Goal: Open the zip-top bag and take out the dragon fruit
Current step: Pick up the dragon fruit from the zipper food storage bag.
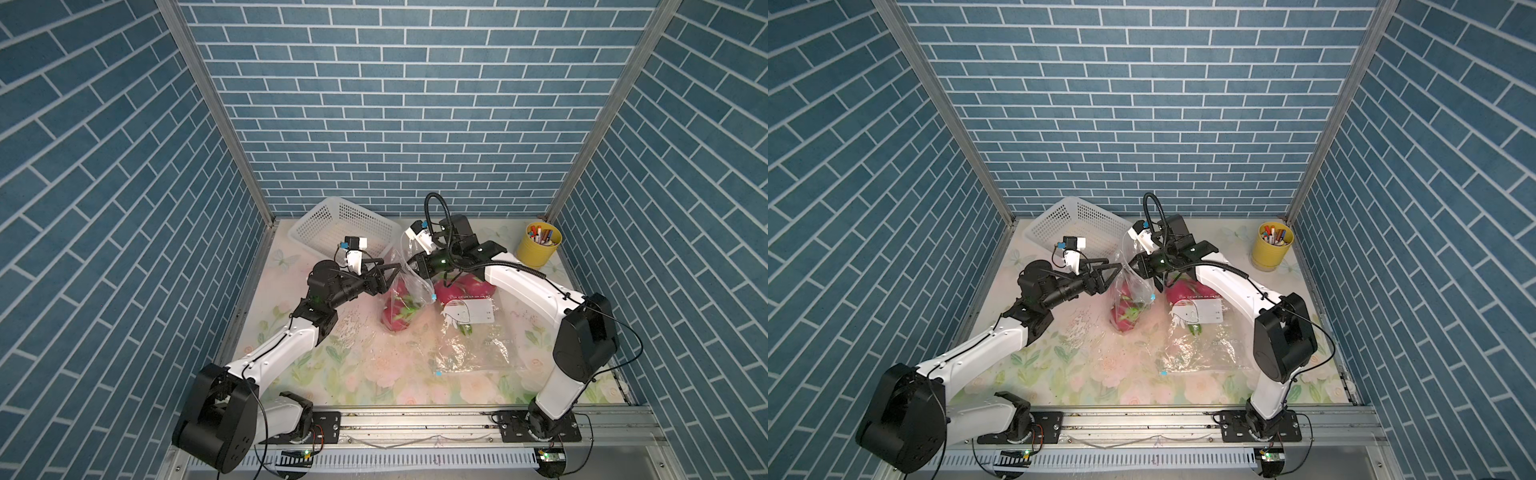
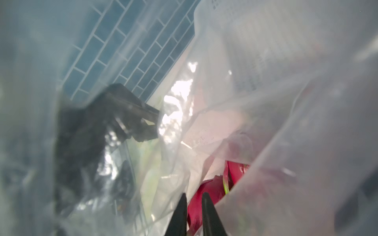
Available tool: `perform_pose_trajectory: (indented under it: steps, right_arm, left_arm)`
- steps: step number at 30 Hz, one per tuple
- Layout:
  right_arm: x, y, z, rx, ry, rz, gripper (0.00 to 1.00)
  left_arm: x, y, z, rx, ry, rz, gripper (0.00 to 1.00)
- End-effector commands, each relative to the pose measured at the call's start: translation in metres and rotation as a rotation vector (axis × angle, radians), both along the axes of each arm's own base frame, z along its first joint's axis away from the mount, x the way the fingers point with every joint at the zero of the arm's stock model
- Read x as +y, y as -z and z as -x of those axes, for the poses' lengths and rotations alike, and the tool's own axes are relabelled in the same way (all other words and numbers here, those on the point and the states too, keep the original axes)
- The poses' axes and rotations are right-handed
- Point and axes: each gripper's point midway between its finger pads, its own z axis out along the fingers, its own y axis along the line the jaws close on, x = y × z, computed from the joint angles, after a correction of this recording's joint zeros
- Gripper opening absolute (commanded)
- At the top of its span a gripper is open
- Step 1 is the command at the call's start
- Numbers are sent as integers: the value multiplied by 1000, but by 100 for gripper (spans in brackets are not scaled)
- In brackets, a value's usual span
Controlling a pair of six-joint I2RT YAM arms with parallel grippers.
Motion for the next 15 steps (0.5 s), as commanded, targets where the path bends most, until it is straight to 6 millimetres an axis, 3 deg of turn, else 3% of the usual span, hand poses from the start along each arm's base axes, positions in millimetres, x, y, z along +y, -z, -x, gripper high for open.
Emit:
perform_pose_trajectory:
  steps: [1, 3, 5, 8, 10, 15]
  right_arm:
    - [9, -2, -5, -16, 19, -16, 19]
    - [13, -1, -4, -17, 26, -14, 21]
    - [16, 0, -4, -13, 34, -12, 22]
    - [17, 9, -7, 3, 61, 7, 24]
    - [11, 27, -16, 21, 120, 78, 24]
    - [-5, 70, -24, 81, 218, 218, 23]
  left_arm:
    - [-8, 2, -1, 49, 21, 1, 87]
    - [-13, 9, -5, 74, 33, -10, 86]
    - [-18, 23, -9, 109, 47, -22, 74]
    - [-24, 39, -11, 154, 78, -26, 32]
    - [-26, 42, -8, 161, 95, -12, 12]
    - [-18, 31, -6, 122, 55, -25, 1]
